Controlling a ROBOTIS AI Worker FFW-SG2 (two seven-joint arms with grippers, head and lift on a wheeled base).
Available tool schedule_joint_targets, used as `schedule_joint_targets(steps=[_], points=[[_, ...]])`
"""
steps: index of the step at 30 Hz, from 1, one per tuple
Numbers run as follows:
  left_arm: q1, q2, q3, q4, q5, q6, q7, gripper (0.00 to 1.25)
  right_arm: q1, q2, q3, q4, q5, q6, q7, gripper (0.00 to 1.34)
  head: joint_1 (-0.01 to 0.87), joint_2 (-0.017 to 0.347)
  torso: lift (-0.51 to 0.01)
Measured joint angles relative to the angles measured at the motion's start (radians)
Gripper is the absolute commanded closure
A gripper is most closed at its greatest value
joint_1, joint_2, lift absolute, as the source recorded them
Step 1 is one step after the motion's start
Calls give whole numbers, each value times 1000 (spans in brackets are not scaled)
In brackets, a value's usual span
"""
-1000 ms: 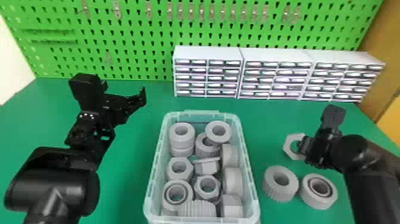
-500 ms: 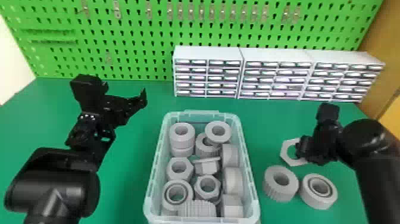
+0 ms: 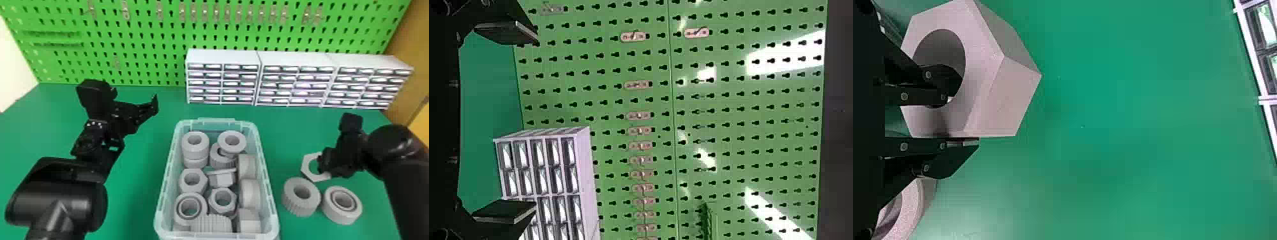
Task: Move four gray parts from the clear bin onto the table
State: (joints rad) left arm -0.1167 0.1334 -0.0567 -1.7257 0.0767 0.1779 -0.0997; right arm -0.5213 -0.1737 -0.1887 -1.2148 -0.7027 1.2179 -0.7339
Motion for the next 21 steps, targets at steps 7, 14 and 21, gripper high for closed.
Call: schedule_joint_targets(steps=[7, 14, 21], points=[[0, 0, 0, 0, 0, 0, 0, 110, -3, -5, 8, 17, 10, -3, 0, 1027, 686, 26, -50], [2, 0, 1, 0, 0, 0, 0, 110, 7, -10, 38, 9, 40, -22, 1, 521, 686, 26, -50], [2, 0, 1, 0, 0, 0, 0, 110, 17, -19, 77, -22, 71, -40, 0, 529, 686, 26, -50]])
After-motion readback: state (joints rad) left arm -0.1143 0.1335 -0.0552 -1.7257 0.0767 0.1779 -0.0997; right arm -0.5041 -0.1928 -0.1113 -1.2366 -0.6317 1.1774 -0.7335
